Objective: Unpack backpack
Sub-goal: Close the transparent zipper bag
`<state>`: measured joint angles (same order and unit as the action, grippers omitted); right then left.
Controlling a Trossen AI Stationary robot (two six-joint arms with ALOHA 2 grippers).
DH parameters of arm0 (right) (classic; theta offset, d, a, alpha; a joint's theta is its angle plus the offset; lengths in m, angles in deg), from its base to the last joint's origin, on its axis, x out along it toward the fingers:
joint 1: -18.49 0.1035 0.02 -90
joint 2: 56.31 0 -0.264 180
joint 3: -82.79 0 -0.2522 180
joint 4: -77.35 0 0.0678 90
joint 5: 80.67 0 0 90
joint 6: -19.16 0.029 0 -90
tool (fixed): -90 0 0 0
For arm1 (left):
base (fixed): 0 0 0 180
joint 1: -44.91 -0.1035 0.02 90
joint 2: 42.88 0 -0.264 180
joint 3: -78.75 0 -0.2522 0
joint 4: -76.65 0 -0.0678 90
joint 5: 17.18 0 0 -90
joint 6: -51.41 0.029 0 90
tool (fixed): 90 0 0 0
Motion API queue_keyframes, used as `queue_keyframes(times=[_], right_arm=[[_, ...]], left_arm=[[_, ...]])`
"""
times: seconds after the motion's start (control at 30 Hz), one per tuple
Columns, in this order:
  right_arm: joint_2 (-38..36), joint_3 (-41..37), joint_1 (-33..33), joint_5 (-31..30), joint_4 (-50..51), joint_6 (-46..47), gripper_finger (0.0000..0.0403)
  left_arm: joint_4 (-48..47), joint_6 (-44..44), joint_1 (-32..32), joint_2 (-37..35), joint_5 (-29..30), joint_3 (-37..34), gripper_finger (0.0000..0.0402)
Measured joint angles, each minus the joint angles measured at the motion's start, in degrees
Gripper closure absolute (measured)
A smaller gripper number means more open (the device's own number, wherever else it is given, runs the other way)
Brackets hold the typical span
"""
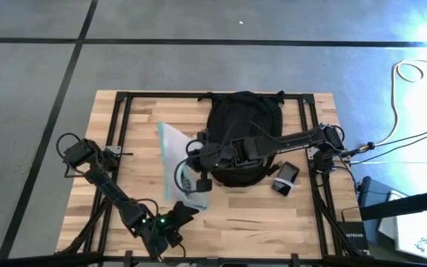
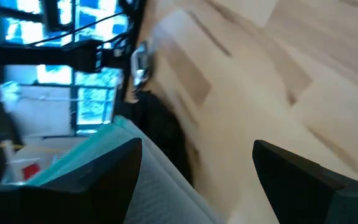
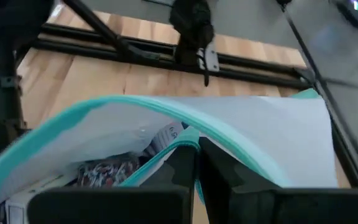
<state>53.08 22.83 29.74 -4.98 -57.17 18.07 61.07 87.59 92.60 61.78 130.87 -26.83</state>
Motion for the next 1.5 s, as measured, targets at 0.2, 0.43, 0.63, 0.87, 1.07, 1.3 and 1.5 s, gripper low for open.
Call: queue_keyframes(times=[0.2,0.43,0.63,0.87,1.07,1.3,1.5], right_arm=[[0.07,5.14,-2.44,2.18,7.76,7.16,0.0403],[0.07,8.94,-5.37,15.97,10.08,12.27,0.0403],[0.07,10.34,-7.78,23.66,10.39,15.13,0.0403],[0.07,10.38,-9.52,27.41,10.15,16.26,0.0403],[0.07,10.38,-8.58,28.18,6.98,16.40,0.0403],[0.07,10.38,-7.36,29.38,8.92,16.31,0.0403],[0.07,10.38,-7.38,29.37,10.56,16.07,0.0403]], left_arm=[[0.02,-2.35,0.36,-0.04,6.03,-0.02,0.0109],[1.43,-2.14,0.36,-0.04,11.57,-0.02,0.0109],[1.65,-1.83,0.75,-0.31,20.80,-0.02,0.0109],[2.09,-1.71,0.96,-2.07,27.94,-0.04,0.0109],[1.86,-2.26,-1.38,-2.73,28.79,-0.04,0.0109],[0.69,2.02,-3.93,-3.73,31.74,-0.07,0.0109],[0.81,-1.01,-3.72,-7.36,31.89,-0.07,0.0109]])
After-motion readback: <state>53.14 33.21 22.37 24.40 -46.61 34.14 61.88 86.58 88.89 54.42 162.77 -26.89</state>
